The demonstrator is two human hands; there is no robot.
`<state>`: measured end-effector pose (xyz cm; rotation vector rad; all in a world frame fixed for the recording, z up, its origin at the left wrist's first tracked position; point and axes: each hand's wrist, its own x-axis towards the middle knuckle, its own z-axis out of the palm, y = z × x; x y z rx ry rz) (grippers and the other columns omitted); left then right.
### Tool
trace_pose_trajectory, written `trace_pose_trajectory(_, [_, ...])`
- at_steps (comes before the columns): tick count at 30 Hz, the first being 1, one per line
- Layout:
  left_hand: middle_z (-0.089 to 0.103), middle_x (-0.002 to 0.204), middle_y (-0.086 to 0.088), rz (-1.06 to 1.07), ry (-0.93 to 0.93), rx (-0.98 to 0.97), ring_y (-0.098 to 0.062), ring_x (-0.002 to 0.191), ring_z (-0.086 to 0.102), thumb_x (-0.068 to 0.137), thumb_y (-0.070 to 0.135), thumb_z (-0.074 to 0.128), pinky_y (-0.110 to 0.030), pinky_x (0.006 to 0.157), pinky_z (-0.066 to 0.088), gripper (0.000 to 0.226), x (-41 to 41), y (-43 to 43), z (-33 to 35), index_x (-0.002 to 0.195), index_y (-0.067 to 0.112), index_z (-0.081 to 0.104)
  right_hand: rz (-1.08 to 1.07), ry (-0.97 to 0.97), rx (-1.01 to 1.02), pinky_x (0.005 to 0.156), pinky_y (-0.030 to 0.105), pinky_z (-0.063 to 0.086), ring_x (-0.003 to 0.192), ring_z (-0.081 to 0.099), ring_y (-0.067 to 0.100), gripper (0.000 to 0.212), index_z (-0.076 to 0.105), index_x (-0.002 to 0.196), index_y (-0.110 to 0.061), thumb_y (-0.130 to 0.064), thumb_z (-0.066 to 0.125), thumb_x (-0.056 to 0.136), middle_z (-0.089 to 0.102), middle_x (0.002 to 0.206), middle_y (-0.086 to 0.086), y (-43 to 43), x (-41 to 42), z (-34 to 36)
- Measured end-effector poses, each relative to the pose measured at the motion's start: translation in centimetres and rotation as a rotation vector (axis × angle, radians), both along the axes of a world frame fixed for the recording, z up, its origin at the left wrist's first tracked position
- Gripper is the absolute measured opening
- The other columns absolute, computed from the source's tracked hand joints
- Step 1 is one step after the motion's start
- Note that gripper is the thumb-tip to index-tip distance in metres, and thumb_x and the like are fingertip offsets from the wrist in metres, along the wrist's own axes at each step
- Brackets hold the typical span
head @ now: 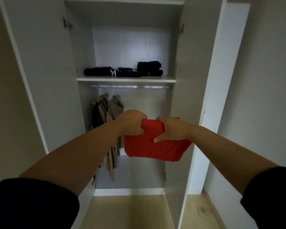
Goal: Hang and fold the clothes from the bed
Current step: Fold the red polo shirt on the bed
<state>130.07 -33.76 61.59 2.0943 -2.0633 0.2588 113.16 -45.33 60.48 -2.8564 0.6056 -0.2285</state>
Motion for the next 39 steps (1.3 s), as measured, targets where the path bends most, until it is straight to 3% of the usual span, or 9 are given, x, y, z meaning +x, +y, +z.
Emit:
trace_pose_trajectory(8, [0.057,0.075,0.010,0.103,0.082,-0.150,-0.011,0.073,0.056,0.074,0.019,0.069,-0.028,0.068,0.048,0.013,15.6,-10.4,2.9,0.077,0.025,0.058,0.041,-0.133,-0.094,0.077,0.027,0.038,0.092,0.056,0.018,0.019,0.051,0.097,-0.023,-0.024,0.066,0.085,0.059,0.098,-0.001,-13.1,15.8,2.9])
trace_pose_trajectory(10, [0.061,0.090,0.011,0.125,0.275,-0.309,-0.004,0.078,0.059,0.075,0.016,0.071,-0.019,0.070,0.049,0.033,19.6,-12.8,4.0,0.103,0.030,0.058,0.026,-0.231,-0.078,0.077,0.028,0.038,0.091,0.057,0.019,0.013,0.052,0.092,-0.024,-0.021,0.064,0.086,0.061,0.097,0.000,-15.9,19.8,4.6])
trace_pose_trajectory(14, [0.061,0.100,0.008,0.149,0.929,-0.596,0.004,0.080,0.062,0.073,0.014,0.081,-0.011,0.062,0.050,0.088,26.8,-16.4,6.1,0.139,0.039,0.028,0.035,-0.406,0.056,0.073,0.025,0.039,0.085,0.056,0.012,0.010,0.058,0.093,-0.025,-0.018,0.063,0.088,0.058,0.091,-0.007,-20.5,27.4,7.1])
trace_pose_trajectory(19, [0.072,0.108,0.001,0.054,1.357,-0.342,-0.016,0.096,0.069,0.064,0.034,0.081,-0.027,0.076,0.056,0.050,35.6,-20.5,5.9,0.110,0.027,0.063,0.052,-0.534,0.089,0.055,0.004,0.034,0.072,0.053,-0.004,0.022,0.055,0.083,-0.034,-0.014,0.060,0.090,0.056,0.078,-0.018,-25.6,35.2,9.3])
trace_pose_trajectory(22, [0.074,0.098,0.000,0.068,1.389,-0.322,-0.018,0.089,0.071,0.076,0.020,0.078,-0.029,0.072,0.057,0.029,39.3,-25.1,6.7,0.102,0.022,0.067,0.017,-0.515,0.036,0.061,0.017,0.038,0.075,0.056,0.009,0.013,0.056,0.086,-0.027,-0.015,0.057,0.093,0.058,0.080,-0.010,-29.4,38.9,10.5])
trace_pose_trajectory(25, [0.071,0.107,-0.009,0.066,1.417,-0.350,-0.026,0.096,0.068,0.079,0.014,0.075,-0.039,0.084,0.055,0.031,41.7,-31.6,9.5,0.109,0.016,0.065,-0.075,-0.474,-0.091,0.074,0.029,0.041,0.088,0.058,0.020,0.013,0.061,0.104,-0.014,-0.017,0.052,0.094,0.063,0.094,0.001,-34.0,40.9,13.9])
trace_pose_trajectory(29, [0.068,0.109,-0.011,-0.063,1.556,-0.274,-0.027,0.094,0.066,0.081,0.009,0.070,-0.038,0.078,0.056,0.035,42.2,-40.2,13.0,0.115,0.011,0.060,-0.272,-0.384,-0.290,0.088,0.036,0.045,0.105,0.057,0.032,0.022,0.061,0.112,-0.008,-0.017,0.051,0.094,0.062,0.114,0.015,-39.9,41.3,19.6])
trace_pose_trajectory(36, [0.064,0.119,-0.016,-0.101,1.660,-0.193,-0.028,0.095,0.063,0.083,0.008,0.065,-0.040,0.082,0.054,0.045,44.6,-50.9,14.0,0.127,0.007,0.057,-0.372,-0.337,-0.393,0.079,0.031,0.041,0.103,0.058,0.033,0.019,0.062,0.101,-0.008,-0.020,0.047,0.096,0.064,0.111,0.018,-49.9,43.9,21.5])
trace_pose_trajectory(39, [0.068,0.102,-0.011,-0.057,1.701,-0.164,-0.025,0.083,0.065,0.085,0.013,0.062,-0.036,0.075,0.055,0.030,47.3,-52.9,13.9,0.115,0.011,0.061,-0.361,-0.346,-0.441,0.078,0.032,0.040,0.101,0.058,0.034,0.027,0.060,0.100,-0.008,-0.028,0.043,0.098,0.063,0.111,0.019,-53.5,47.6,21.3])
